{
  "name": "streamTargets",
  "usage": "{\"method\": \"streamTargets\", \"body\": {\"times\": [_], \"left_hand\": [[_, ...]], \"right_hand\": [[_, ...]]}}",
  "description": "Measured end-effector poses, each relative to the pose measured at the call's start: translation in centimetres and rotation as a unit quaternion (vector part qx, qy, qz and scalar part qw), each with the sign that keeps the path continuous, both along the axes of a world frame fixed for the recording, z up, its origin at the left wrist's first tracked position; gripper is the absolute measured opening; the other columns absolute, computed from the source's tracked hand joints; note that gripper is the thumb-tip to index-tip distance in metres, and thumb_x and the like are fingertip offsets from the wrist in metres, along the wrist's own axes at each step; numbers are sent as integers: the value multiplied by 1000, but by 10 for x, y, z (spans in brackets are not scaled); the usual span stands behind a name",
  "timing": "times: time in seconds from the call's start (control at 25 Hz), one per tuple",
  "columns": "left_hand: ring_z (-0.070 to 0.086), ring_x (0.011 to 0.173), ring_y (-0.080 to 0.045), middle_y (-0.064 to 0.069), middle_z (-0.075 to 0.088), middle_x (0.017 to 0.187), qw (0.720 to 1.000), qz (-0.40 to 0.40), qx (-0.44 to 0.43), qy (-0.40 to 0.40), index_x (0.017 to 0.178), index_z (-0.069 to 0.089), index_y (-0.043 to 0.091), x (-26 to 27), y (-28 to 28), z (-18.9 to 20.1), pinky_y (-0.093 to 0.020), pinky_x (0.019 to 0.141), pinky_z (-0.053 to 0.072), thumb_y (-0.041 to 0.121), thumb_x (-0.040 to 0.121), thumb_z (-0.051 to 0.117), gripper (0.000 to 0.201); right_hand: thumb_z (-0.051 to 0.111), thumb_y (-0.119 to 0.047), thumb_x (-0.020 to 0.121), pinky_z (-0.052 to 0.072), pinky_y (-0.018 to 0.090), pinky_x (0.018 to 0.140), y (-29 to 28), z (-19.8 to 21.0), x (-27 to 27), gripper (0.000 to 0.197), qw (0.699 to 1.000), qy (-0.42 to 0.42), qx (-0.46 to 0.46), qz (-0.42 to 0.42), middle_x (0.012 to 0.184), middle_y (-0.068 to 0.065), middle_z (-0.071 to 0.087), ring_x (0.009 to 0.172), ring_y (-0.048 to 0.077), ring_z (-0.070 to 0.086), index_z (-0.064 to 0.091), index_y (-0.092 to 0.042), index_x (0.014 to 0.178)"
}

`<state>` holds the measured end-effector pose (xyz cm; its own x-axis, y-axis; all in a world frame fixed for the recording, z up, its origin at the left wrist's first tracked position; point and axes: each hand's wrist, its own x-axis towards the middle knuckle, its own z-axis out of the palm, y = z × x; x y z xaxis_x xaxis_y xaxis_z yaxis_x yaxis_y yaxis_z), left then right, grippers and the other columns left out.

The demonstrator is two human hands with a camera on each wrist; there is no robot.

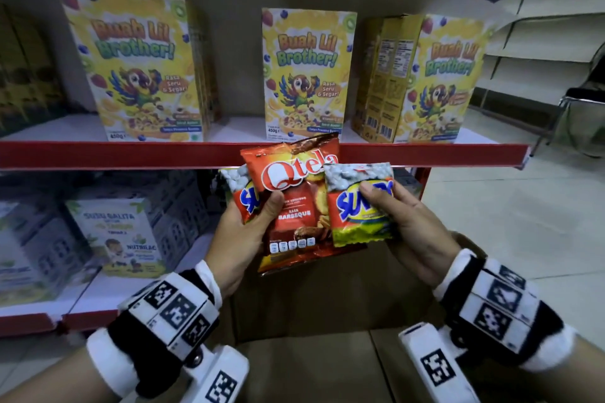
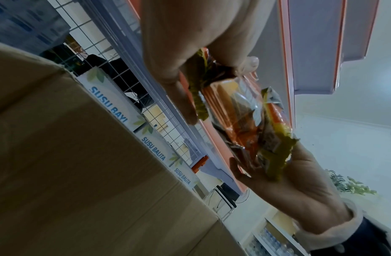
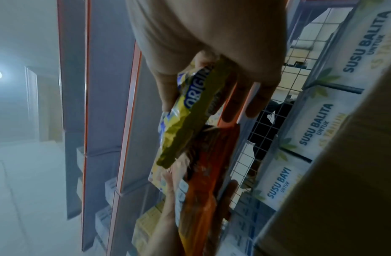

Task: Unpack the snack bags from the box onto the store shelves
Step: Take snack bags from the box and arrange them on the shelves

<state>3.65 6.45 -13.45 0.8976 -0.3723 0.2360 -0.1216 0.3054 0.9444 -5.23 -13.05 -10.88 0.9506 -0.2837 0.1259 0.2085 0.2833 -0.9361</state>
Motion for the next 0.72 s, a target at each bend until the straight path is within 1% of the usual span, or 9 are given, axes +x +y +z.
{"method": "streamTargets", "body": {"times": [0.12, 0.16, 0.24, 0.32, 0.44, 0.52, 0.6, 0.64, 0.72], "left_hand": [[71, 96, -18, -2, 72, 110, 998, -59, -7, 32, 117, 59, 22, 0, 3, 2, -29, 72, 59, 63, 49, 78, 81], [70, 98, -18, -2, 72, 111, 996, -84, -8, 37, 118, 58, 21, 0, 5, 1, -27, 72, 59, 61, 40, 84, 91], [68, 104, -18, 0, 70, 115, 993, -116, -5, 33, 122, 53, 22, 2, 5, -2, -29, 80, 58, 50, 34, 92, 101], [67, 107, -17, 2, 69, 116, 993, -113, 0, 24, 123, 51, 25, 2, 5, -4, -32, 85, 57, 47, 32, 93, 102], [65, 108, -16, 0, 67, 120, 997, -76, 18, 3, 126, 49, 22, 4, 4, -7, -34, 90, 53, 55, 38, 88, 101], [67, 104, -16, -5, 65, 123, 997, -67, 23, 4, 124, 50, 20, 5, 3, -8, -31, 88, 55, 44, 56, 80, 78], [69, 98, -18, -10, 67, 120, 997, -66, 21, 18, 121, 52, 18, 4, 2, -8, -27, 81, 58, 36, 62, 74, 66], [70, 97, -20, -10, 69, 117, 997, -75, 6, 34, 121, 53, 16, 3, 2, -8, -27, 77, 59, 41, 58, 79, 72], [70, 98, -22, -9, 71, 112, 992, -108, -14, 61, 119, 54, 15, 0, 3, -6, -28, 73, 59, 49, 39, 90, 94]], "right_hand": [[74, -34, 62, 58, 25, 62, 5, -8, 4, 35, 999, 7, 19, -39, 86, 8, 74, 70, 16, 71, 64, -20, 93], [73, -36, 63, 57, 25, 61, 5, -10, 5, 36, 998, 6, 22, -51, 85, 6, 74, 70, 16, 71, 61, -21, 93], [72, -38, 67, 57, 25, 63, 4, -12, 7, 37, 998, -3, 29, -61, 88, 6, 75, 75, 15, 72, 60, -22, 98], [71, -39, 69, 57, 25, 67, 2, -13, 7, 40, 998, -3, 30, -62, 93, 6, 75, 78, 15, 72, 61, -20, 103], [73, -40, 67, 57, 26, 69, 2, -14, 4, 48, 999, 3, 11, -37, 96, 7, 75, 82, 17, 72, 61, -17, 107], [77, -36, 64, 57, 28, 69, 3, -15, 2, 52, 1000, -4, -10, -1, 102, 9, 74, 87, 21, 72, 60, -18, 109], [80, -30, 63, 57, 31, 71, 6, -17, 0, 52, 999, -13, -35, 23, 107, 8, 72, 93, 26, 71, 60, -22, 111], [79, -28, 65, 57, 32, 71, 7, -17, -1, 51, 999, -21, -40, 24, 108, 8, 72, 95, 27, 71, 59, -23, 112], [78, -28, 65, 57, 33, 71, 9, -18, 0, 50, 999, -37, -31, 7, 108, 8, 72, 94, 27, 71, 59, -23, 112]]}}
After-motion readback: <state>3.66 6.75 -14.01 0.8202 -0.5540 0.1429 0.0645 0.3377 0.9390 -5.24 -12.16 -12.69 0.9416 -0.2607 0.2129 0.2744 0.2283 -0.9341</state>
